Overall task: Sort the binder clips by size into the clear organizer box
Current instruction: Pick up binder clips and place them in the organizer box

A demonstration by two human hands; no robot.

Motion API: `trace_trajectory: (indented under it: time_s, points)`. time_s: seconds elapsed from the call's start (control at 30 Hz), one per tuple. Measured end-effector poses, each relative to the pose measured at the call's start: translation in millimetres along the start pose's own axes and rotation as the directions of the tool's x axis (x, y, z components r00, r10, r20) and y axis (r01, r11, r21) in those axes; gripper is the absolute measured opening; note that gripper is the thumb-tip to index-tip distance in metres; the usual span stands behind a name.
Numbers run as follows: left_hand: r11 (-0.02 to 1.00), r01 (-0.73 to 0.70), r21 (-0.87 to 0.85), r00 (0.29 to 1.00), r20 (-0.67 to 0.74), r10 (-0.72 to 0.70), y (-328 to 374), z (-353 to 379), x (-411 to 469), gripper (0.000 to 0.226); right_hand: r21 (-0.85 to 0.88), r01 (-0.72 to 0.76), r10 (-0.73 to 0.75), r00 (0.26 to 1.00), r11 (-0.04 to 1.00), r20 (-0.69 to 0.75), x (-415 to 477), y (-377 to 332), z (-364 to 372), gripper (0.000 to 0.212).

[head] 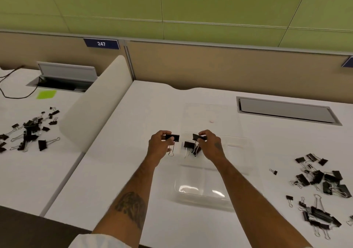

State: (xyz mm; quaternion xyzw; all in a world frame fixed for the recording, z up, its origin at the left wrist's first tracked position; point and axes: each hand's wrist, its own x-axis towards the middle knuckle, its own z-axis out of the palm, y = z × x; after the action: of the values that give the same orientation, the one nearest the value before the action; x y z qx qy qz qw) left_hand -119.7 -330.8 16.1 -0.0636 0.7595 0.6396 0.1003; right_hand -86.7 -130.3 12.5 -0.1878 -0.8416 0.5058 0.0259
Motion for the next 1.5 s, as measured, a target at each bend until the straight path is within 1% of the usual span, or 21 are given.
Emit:
trace_trajectory:
  time_s: [0.13, 0.2, 0.23, 0.3, 0.37, 0.43, 0.5, 0.53, 0.6, 0.7, 0.8, 0.87, 0.93, 0.97, 1.03, 1.13, 1.2, 1.27, 1.37, 1.43, 1.5]
  points:
    - [1.000, 0.022, -0.008, 1.000, 0.005, -0.022, -3.0, 1.0, 5.9, 0.020, -0.069, -0.017, 0.020, 0.999, 0.997, 0.038, 4.1, 4.2, 4.1, 0.024]
    - [1.000, 0.026, -0.015, 1.000, 0.008, -0.026, -1.1, 4.6, 6.6, 0.020, -0.173, 0.013, -0.014, 1.000, 0.985, -0.003, 6.8, 7.8, 3.3, 0.027]
    - [0.999, 0.028, -0.018, 1.000, 0.011, -0.028, -0.2, 6.4, 7.1, 0.020, -0.190, 0.030, -0.036, 0.999, 0.981, -0.029, 7.8, 7.4, 1.7, 0.027]
    - [0.999, 0.036, -0.025, 0.999, 0.029, -0.035, 1.7, 10.0, 8.1, 0.020, -0.101, 0.031, -0.036, 0.998, 0.994, -0.056, 8.9, 1.8, -3.1, 0.023]
    - [0.998, 0.054, -0.035, 0.996, 0.068, -0.052, 4.4, 14.3, 9.3, 0.020, 0.037, -0.001, 0.001, 1.000, 0.999, 0.009, 10.0, -7.8, -7.4, 0.022]
    - [0.997, 0.069, -0.038, 0.990, 0.126, -0.063, 7.5, 21.0, 9.3, 0.021, 0.133, -0.032, 0.012, 0.989, 0.991, 0.149, 10.1, -16.0, -11.4, 0.030]
    - [0.997, 0.071, -0.039, 0.982, 0.176, -0.063, 10.1, 29.3, 8.1, 0.022, 0.143, -0.040, 0.002, 0.967, 0.989, 0.255, 8.2, -20.5, -13.4, 0.035]
    - [0.997, 0.069, -0.039, 0.979, 0.196, -0.060, 11.3, 33.2, 7.3, 0.022, 0.121, -0.033, 0.000, 0.963, 0.992, 0.268, 7.3, -19.9, -13.8, 0.035]
    - [0.998, 0.059, -0.024, 0.970, 0.237, -0.052, 12.1, 39.8, 6.2, 0.022, 0.084, -0.035, 0.013, 0.969, 0.996, 0.247, 5.8, -16.6, -14.3, 0.028]
    - [0.998, 0.051, 0.021, 0.960, 0.274, -0.055, 11.7, 44.7, 4.5, 0.024, 0.087, -0.057, 0.039, 0.981, 0.995, 0.187, 4.9, -9.0, -15.6, 0.020]
    - [0.981, -0.021, 0.193, 0.978, 0.209, -0.020, 10.7, 44.8, 5.7, 0.033, 0.074, -0.064, 0.056, 0.992, 0.995, 0.114, 4.7, -5.2, -17.5, 0.016]
    - [0.935, -0.085, 0.344, 0.983, 0.183, 0.022, 8.8, 42.6, 5.8, 0.045, 0.073, -0.077, 0.071, 0.994, 0.994, 0.080, 4.3, -4.2, -18.0, 0.015]
    - [0.865, -0.159, 0.476, 0.975, 0.211, 0.063, 4.6, 39.8, 4.8, 0.062, 0.041, -0.069, 0.065, 0.995, 0.997, 0.077, 2.1, -4.3, -18.1, 0.017]
    - [0.811, -0.204, 0.548, 0.968, 0.236, 0.084, 2.0, 37.9, 4.1, 0.069, 0.023, -0.057, 0.054, 0.994, 0.998, 0.090, 0.1, -5.0, -17.7, 0.019]
    - [0.666, -0.292, 0.686, 0.951, 0.283, 0.126, -2.4, 35.2, 2.5, 0.077, 0.012, -0.046, 0.044, 0.992, 0.999, 0.116, -2.8, -2.7, -15.4, 0.023]
    - [0.464, -0.375, 0.803, 0.927, 0.334, 0.170, -6.4, 35.1, -1.2, 0.081, -0.055, -0.031, 0.035, 0.996, 0.998, 0.085, -6.6, 2.9, -15.0, 0.031]
    - [0.355, -0.404, 0.843, 0.914, 0.355, 0.197, -8.8, 36.6, -4.2, 0.085, -0.183, 0.013, 0.003, 0.996, 0.983, 0.088, -9.9, 6.1, -18.5, 0.039]
    - [0.264, -0.416, 0.870, 0.904, 0.364, 0.225, -13.3, 37.8, -5.7, 0.092, -0.383, 0.085, -0.031, 0.989, 0.920, 0.145, -15.2, 9.3, -23.8, 0.050]
    - [0.200, -0.432, 0.880, 0.890, 0.380, 0.250, -18.4, 40.1, -5.3, 0.094, -0.614, 0.162, -0.064, 0.982, 0.772, 0.178, -23.2, 15.1, -31.5, 0.062]
    - [0.196, -0.448, 0.872, 0.883, 0.398, 0.248, -19.6, 42.4, -6.5, 0.096, -0.689, 0.174, -0.080, 0.983, 0.703, 0.166, -27.0, 23.1, -34.4, 0.068]
    - [0.197, -0.464, 0.864, 0.877, 0.415, 0.243, -19.6, 46.4, -8.2, 0.098, -0.733, 0.155, -0.083, 0.988, 0.662, 0.133, -31.6, 31.1, -38.4, 0.072]
